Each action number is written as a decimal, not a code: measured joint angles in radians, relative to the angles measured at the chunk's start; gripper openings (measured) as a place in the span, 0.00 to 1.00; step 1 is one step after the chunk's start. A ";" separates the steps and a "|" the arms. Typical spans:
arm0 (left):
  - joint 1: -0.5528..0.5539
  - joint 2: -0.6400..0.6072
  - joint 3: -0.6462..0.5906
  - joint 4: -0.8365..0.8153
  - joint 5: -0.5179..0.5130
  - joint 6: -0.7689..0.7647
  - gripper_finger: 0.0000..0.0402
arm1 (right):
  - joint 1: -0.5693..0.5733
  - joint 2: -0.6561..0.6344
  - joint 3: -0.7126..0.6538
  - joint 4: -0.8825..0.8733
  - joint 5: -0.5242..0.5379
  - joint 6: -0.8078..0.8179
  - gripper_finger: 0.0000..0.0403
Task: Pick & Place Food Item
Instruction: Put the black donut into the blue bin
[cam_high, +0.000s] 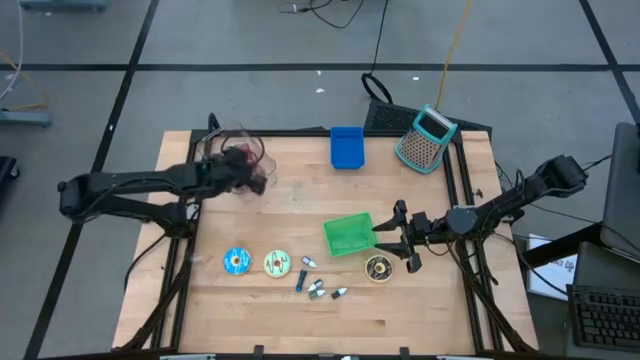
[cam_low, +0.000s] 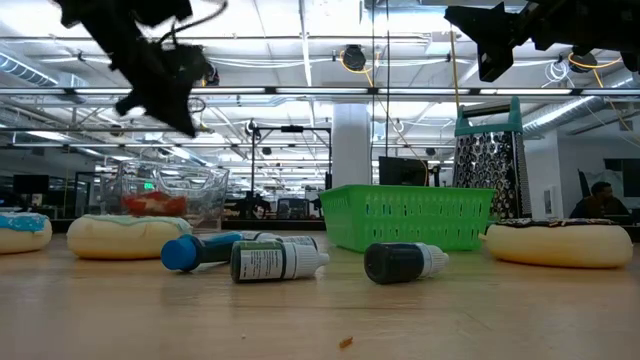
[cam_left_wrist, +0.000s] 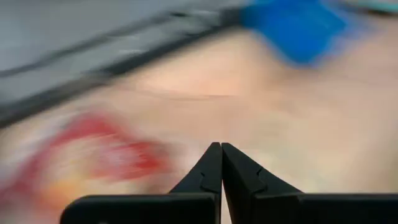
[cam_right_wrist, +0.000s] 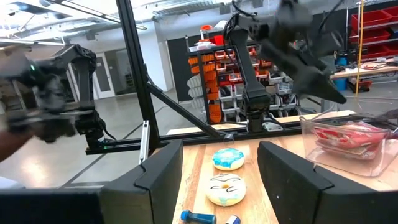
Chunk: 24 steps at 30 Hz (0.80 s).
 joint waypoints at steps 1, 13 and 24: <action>-0.012 -0.019 0.009 0.013 0.116 0.053 0.01 | 0.000 0.000 0.000 0.000 0.001 0.000 0.49; -0.184 -0.208 0.029 0.218 0.538 0.156 0.06 | 0.000 0.000 0.000 -0.016 0.003 0.022 0.49; -0.458 -0.494 -0.090 0.300 0.404 0.420 0.06 | 0.000 0.000 0.000 -0.030 0.001 0.026 0.49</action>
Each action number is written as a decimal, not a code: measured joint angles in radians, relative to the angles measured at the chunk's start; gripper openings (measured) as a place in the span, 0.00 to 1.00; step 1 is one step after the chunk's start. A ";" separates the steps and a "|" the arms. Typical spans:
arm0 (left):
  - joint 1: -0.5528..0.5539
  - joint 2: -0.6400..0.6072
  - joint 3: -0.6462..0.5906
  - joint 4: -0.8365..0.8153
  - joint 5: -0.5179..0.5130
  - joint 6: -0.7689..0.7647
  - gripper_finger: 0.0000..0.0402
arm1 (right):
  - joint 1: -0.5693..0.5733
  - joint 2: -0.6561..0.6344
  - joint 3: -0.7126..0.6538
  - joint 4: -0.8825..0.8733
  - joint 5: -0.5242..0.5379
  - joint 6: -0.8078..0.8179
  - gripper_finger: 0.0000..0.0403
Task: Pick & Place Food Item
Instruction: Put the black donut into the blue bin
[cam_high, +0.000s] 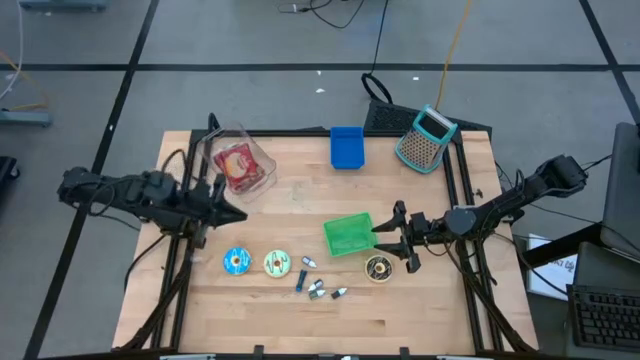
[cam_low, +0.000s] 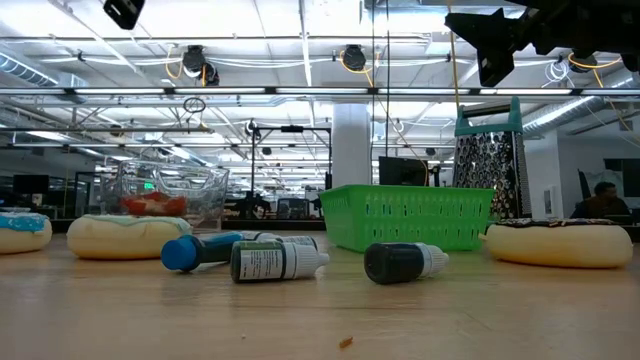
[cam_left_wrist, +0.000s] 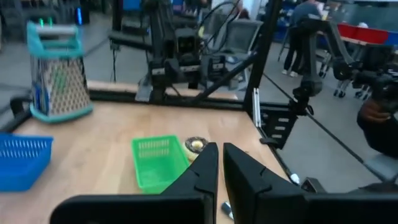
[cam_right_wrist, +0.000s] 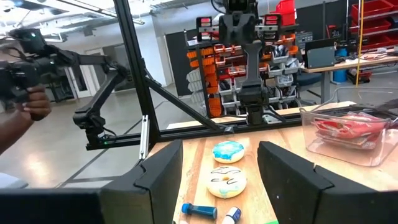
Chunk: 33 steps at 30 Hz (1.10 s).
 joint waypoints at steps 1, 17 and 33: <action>-0.012 -0.023 -0.021 0.016 -0.019 0.014 0.06 | 0.000 0.000 0.000 0.000 0.000 0.000 0.49; -0.023 -0.298 -0.307 0.150 -0.006 0.064 0.06 | 0.000 0.000 0.000 -0.005 0.001 0.000 0.49; -0.023 -0.502 -0.455 0.197 -0.022 0.084 0.06 | 0.000 0.000 0.000 -0.013 0.002 0.001 0.49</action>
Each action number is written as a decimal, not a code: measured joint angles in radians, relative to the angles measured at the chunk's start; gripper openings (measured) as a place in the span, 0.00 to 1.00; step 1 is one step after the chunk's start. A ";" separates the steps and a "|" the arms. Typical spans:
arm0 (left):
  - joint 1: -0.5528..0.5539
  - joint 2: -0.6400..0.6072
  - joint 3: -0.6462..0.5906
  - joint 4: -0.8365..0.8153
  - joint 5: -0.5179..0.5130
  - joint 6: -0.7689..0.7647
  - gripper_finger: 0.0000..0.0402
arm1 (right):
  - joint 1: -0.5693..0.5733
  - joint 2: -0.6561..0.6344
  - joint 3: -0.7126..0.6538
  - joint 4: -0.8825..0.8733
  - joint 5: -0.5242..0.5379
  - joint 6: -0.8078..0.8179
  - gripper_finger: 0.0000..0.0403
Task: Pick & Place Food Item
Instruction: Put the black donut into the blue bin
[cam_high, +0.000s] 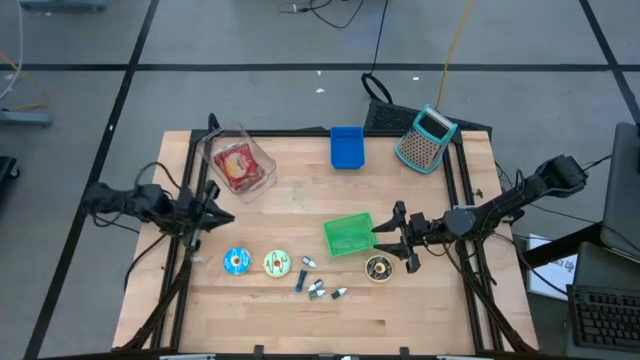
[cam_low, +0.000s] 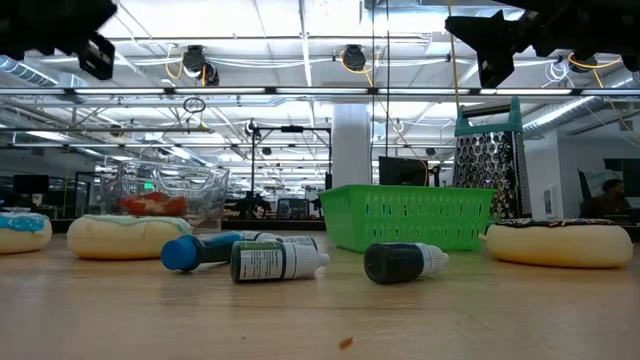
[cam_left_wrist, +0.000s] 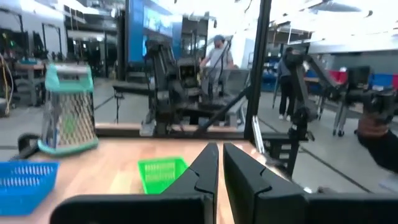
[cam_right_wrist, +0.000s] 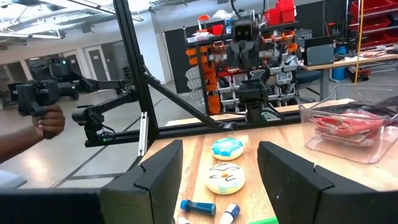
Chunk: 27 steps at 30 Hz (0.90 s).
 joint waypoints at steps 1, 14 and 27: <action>0.000 0.000 -0.022 0.019 0.007 -0.001 0.06 | 0.000 0.000 0.000 -0.001 -0.001 0.003 0.49; 0.000 0.001 -0.162 0.159 -0.001 -0.064 0.06 | 0.000 0.071 0.000 0.009 -0.025 0.143 0.49; 0.000 0.000 -0.162 0.067 -0.001 -0.027 0.06 | 0.157 0.176 0.333 -0.640 0.050 0.139 0.49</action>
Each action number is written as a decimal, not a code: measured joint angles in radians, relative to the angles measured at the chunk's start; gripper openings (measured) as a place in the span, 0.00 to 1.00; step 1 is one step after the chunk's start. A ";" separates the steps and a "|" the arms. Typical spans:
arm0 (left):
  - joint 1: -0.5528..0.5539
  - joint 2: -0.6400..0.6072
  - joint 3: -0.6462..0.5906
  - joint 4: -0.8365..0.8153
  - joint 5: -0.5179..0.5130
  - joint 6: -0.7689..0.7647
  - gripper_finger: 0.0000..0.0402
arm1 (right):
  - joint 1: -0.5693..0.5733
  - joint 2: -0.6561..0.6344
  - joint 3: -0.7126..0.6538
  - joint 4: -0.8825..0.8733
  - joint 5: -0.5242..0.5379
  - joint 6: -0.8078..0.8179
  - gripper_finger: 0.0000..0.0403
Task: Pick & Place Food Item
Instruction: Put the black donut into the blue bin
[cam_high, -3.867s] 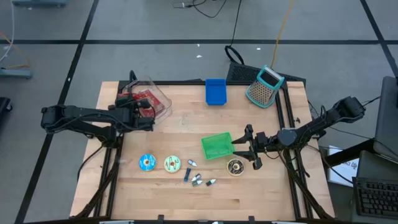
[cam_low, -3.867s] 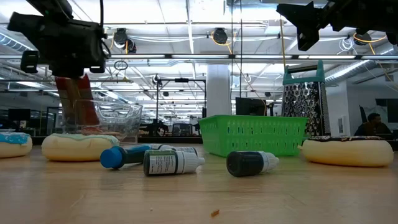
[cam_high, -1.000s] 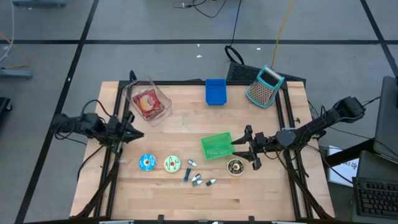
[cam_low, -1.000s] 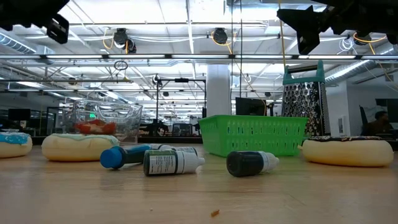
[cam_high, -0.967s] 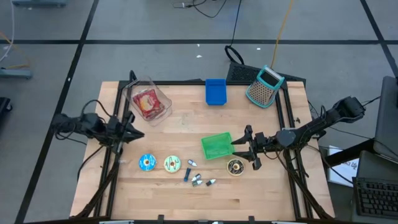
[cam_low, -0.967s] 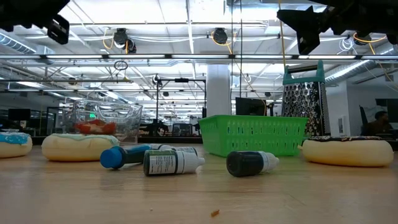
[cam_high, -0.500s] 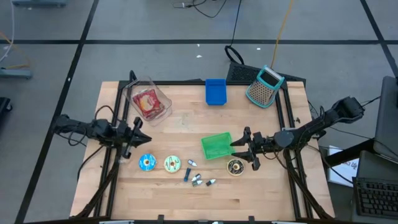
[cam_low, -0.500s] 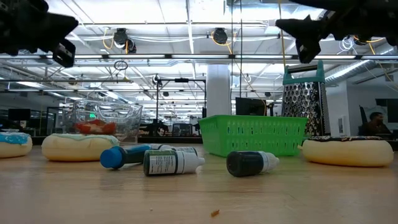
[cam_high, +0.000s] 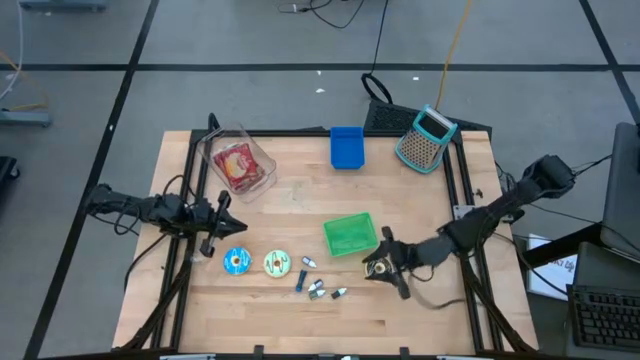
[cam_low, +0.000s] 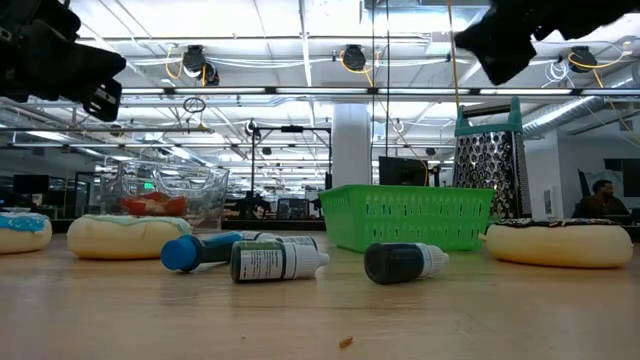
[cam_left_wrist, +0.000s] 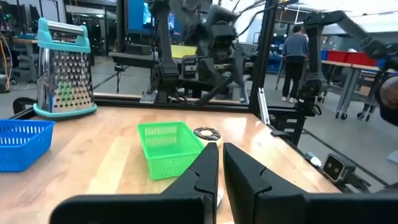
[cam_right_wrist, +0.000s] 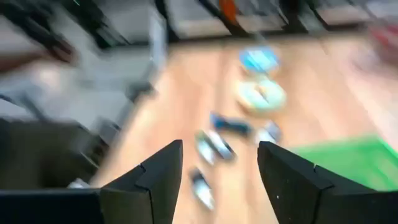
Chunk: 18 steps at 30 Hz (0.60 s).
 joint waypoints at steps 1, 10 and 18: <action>0.000 0.000 0.000 0.000 0.000 0.000 0.06 | 0.012 0.010 0.053 -0.130 0.036 0.040 0.49; 0.000 0.000 0.000 0.006 0.003 -0.001 0.06 | 0.040 0.144 0.278 -0.874 0.050 0.521 0.49; 0.000 0.000 0.000 0.007 0.003 -0.001 0.06 | -0.023 0.256 0.273 -0.885 -0.075 0.654 0.49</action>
